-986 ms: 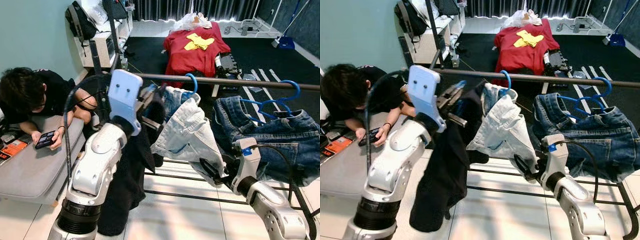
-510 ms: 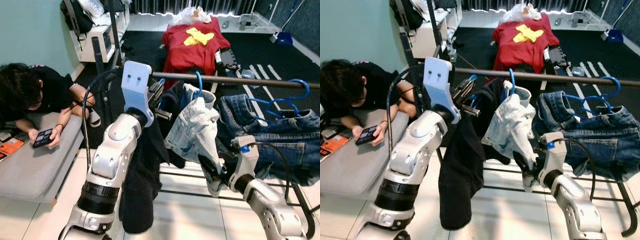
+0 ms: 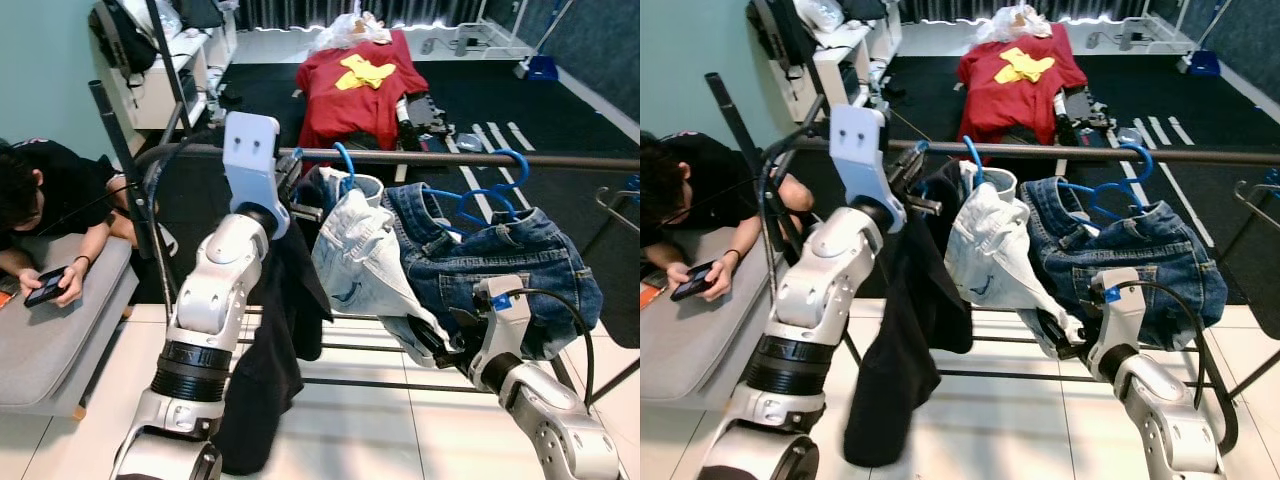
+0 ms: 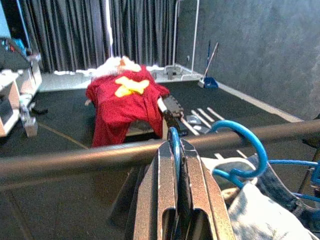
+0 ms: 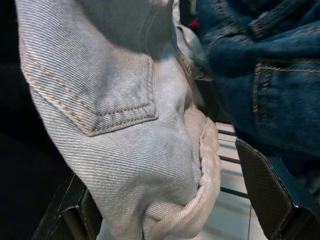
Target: Hang hanger
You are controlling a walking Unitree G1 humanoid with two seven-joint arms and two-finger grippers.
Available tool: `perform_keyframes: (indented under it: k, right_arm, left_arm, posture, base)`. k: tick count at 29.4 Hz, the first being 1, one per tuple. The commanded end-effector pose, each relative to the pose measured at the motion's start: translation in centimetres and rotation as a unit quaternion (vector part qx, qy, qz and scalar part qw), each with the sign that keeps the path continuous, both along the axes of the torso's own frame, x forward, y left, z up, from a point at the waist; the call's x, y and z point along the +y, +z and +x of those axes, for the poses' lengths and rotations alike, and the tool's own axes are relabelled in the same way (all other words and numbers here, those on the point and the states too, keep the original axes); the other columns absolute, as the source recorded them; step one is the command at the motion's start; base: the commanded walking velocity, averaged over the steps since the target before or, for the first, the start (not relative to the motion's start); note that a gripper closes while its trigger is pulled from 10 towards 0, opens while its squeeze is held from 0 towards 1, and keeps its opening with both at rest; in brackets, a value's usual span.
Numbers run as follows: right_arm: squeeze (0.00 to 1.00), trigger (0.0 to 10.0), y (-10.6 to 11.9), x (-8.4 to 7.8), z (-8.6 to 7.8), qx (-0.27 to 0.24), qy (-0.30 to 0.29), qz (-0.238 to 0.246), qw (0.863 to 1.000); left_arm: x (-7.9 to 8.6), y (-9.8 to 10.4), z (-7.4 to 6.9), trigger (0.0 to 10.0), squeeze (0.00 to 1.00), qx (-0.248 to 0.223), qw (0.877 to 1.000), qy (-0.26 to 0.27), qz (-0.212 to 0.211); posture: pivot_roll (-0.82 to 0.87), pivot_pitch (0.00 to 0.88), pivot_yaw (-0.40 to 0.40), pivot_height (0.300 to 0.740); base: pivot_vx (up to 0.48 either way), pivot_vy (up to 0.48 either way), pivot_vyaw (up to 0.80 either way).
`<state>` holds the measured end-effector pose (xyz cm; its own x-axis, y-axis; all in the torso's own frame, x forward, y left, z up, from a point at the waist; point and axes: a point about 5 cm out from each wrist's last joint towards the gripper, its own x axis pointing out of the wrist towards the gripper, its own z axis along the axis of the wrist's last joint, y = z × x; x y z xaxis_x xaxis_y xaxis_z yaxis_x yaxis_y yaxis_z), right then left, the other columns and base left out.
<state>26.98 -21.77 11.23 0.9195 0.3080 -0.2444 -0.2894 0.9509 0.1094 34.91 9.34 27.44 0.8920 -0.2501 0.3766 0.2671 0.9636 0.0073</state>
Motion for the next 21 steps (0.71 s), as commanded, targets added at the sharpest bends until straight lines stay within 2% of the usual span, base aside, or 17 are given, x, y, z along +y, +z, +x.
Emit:
perform_keyframes:
  k: [1,9,12,14,18,21]
  right_arm:
    - [0.0,10.0,0.0,0.3,-0.1,0.002,0.006,0.005,1.0]
    - [0.0,10.0,-0.2,0.4,-0.3,0.004,0.005,0.006,1.0]
    - [0.0,10.0,-0.2,0.4,-0.3,0.005,0.003,0.005,1.0]
    - [0.0,10.0,-0.3,0.3,-0.4,0.007,-0.001,0.005,1.0]
    - [0.0,10.0,-0.3,0.3,-0.5,0.008,-0.002,0.004,1.0]
    - [0.0,10.0,-0.3,0.2,-0.6,0.01,-0.003,0.004,1.0]
  left_arm:
    - [0.7,2.1,-0.2,10.0,0.0,-0.054,0.998,0.02,0.001]
    - [0.9,1.8,0.1,10.0,0.0,-0.049,0.998,0.032,0.01]
    - [0.5,1.4,0.3,10.0,0.0,-0.038,0.999,0.026,0.008]
    - [-0.8,0.7,0.3,10.0,0.0,-0.022,1.0,0.009,0.011]
    - [-1.4,0.3,0.3,10.0,0.0,-0.013,1.0,0.0,0.012]
    - [-2.4,-0.5,0.1,10.0,0.0,0.001,1.0,-0.015,0.014]
  posture:
    - [-0.04,0.043,0.016,0.74]
    - [-0.04,0.052,0.024,0.74]
    - [-0.04,0.053,0.025,0.74]
    - [-0.05,0.055,0.026,0.74]
    - [-0.05,0.056,0.027,0.74]
    - [-0.05,0.057,0.026,0.74]
  base:
    - [0.307,0.0,0.0]
    - [0.305,0.0,0.0]
    - [0.0,0.0,0.0]
    - [0.0,0.0,0.0]
    - [0.0,0.0,0.0]
    - [0.0,0.0,0.0]
